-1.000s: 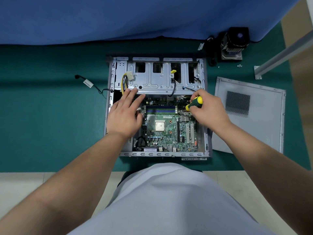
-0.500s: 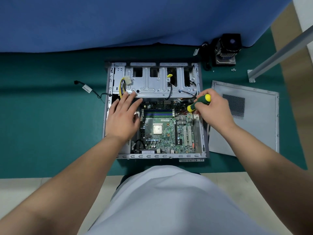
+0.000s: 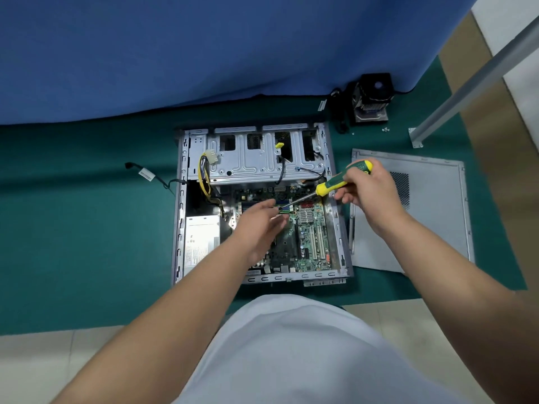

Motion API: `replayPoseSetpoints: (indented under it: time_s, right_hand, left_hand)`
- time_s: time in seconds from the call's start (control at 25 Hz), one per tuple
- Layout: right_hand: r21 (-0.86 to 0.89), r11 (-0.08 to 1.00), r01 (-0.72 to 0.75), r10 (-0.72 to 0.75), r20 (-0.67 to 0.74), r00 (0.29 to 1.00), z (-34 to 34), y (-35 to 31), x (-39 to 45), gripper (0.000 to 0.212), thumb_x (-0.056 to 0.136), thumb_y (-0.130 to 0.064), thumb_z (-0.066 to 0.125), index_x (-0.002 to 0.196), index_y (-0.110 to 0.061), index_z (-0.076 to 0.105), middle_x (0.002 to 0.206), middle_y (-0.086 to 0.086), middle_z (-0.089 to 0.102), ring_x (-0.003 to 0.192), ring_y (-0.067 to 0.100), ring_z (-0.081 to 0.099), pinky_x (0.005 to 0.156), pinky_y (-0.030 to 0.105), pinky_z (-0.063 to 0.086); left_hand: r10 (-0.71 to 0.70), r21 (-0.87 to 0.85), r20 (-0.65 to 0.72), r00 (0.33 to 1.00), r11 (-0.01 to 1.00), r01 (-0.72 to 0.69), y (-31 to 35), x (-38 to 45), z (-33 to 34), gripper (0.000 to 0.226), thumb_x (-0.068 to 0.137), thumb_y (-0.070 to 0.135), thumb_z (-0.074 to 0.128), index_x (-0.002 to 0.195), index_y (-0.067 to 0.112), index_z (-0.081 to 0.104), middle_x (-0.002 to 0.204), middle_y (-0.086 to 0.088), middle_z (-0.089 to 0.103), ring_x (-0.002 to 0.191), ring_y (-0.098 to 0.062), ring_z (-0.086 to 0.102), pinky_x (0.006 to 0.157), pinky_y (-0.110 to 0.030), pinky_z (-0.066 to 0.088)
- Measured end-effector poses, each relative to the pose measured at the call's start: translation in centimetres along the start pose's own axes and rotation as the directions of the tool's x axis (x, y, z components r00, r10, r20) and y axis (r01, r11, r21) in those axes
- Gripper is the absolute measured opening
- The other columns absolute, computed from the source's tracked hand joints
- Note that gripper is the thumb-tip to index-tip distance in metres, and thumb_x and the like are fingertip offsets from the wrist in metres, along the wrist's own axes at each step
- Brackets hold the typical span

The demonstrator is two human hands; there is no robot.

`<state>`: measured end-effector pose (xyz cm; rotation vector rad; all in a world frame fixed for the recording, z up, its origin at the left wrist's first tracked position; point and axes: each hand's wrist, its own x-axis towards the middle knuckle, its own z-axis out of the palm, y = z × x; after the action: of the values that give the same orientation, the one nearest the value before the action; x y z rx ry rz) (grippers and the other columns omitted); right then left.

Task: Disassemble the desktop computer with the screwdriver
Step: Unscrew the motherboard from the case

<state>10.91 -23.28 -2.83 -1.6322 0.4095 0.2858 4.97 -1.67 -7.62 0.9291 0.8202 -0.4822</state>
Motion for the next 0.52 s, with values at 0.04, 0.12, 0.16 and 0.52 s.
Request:
replayPoseSetpoints:
  time_s: [0.04, 0.12, 0.16, 0.52]
  right_hand:
    - [0.029, 1.0, -0.013, 0.013, 0.008, 1.0, -0.1, 0.0, 0.0, 0.017, 0.08, -0.015, 0.058, 0.094, -0.012, 0.049, 0.07, 0.011, 0.069, 0.059, 0.024, 0.065, 0.048, 0.026, 0.049]
    - [0.046, 0.999, -0.025, 0.024, 0.02, 1.0, -0.2, 0.0, 0.1, 0.016, 0.081, -0.014, 0.057, 0.094, -0.01, 0.049, 0.07, 0.012, 0.069, 0.059, 0.023, 0.065, 0.048, 0.026, 0.05]
    - [0.046, 0.999, -0.029, 0.028, 0.024, 0.999, -0.2, 0.0, 0.1, 0.014, 0.083, -0.013, 0.057, 0.094, -0.01, 0.049, 0.071, 0.012, 0.069, 0.06, 0.023, 0.065, 0.049, 0.026, 0.05]
    - [0.379, 0.913, -0.151, 0.1, 0.151, 0.984, -0.3, 0.1, 0.6, 0.015, 0.094, -0.019, 0.071, 0.099, -0.012, 0.058, 0.078, 0.004, 0.064, 0.063, 0.015, 0.057, 0.052, 0.022, 0.045]
  left_hand:
    - [-0.038, -0.099, -0.004, 0.999, 0.994, 0.037, 0.1, 0.1, 0.3, 0.034, 0.101, -0.008, 0.048, 0.134, -0.002, 0.055, 0.124, -0.023, 0.065, 0.11, -0.031, 0.071, 0.098, -0.037, 0.058]
    - [-0.074, -0.206, 0.011, 0.997, 0.976, 0.074, 0.2, -0.2, 0.4, 0.031, 0.1, -0.009, 0.046, 0.128, -0.008, 0.058, 0.113, -0.029, 0.072, 0.104, -0.032, 0.074, 0.095, -0.037, 0.06]
    - [-0.083, -0.236, 0.025, 0.996, 0.968, 0.086, 0.2, -0.4, 0.4, 0.029, 0.101, -0.009, 0.046, 0.126, -0.008, 0.06, 0.108, -0.029, 0.073, 0.102, -0.033, 0.075, 0.091, -0.035, 0.061]
    - [-0.05, -0.232, 0.017, 0.999, 0.971, 0.052, 1.0, -0.3, 1.4, 0.022, 0.103, -0.007, 0.047, 0.118, -0.01, 0.063, 0.106, -0.027, 0.075, 0.098, -0.031, 0.076, 0.073, -0.027, 0.063]
